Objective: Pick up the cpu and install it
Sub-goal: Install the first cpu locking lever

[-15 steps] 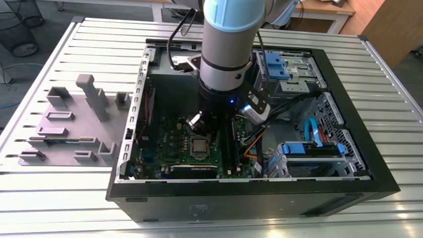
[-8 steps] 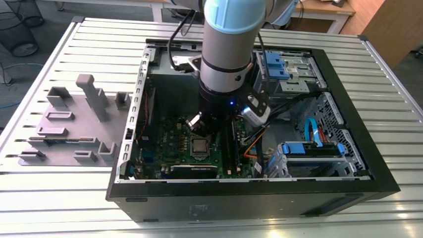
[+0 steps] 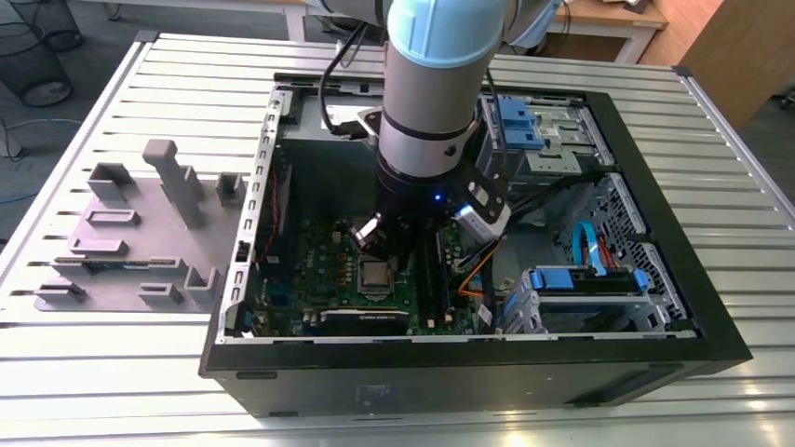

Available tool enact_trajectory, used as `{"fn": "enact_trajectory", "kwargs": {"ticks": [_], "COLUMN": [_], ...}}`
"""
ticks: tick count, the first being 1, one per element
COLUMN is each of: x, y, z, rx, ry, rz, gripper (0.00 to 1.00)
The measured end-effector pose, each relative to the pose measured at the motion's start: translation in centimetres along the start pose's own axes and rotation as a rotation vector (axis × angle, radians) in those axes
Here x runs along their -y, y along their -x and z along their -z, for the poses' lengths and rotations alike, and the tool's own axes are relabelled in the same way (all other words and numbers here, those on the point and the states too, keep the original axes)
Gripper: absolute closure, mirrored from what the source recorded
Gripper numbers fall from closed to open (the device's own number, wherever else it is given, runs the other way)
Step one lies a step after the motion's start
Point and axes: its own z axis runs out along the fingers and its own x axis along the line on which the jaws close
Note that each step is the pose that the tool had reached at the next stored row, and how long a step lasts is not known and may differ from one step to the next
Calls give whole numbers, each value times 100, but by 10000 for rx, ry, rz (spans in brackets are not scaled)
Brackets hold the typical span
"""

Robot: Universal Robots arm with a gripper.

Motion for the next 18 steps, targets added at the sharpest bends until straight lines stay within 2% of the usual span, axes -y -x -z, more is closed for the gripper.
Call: {"fn": "enact_trajectory", "kwargs": {"ticks": [10,18], "x": [43,75], "y": [-17,-15], "z": [-17,-36], "rx": [-18,-27], "ry": [24,32], "rz": [-359,-506], "gripper": [90,90]}}
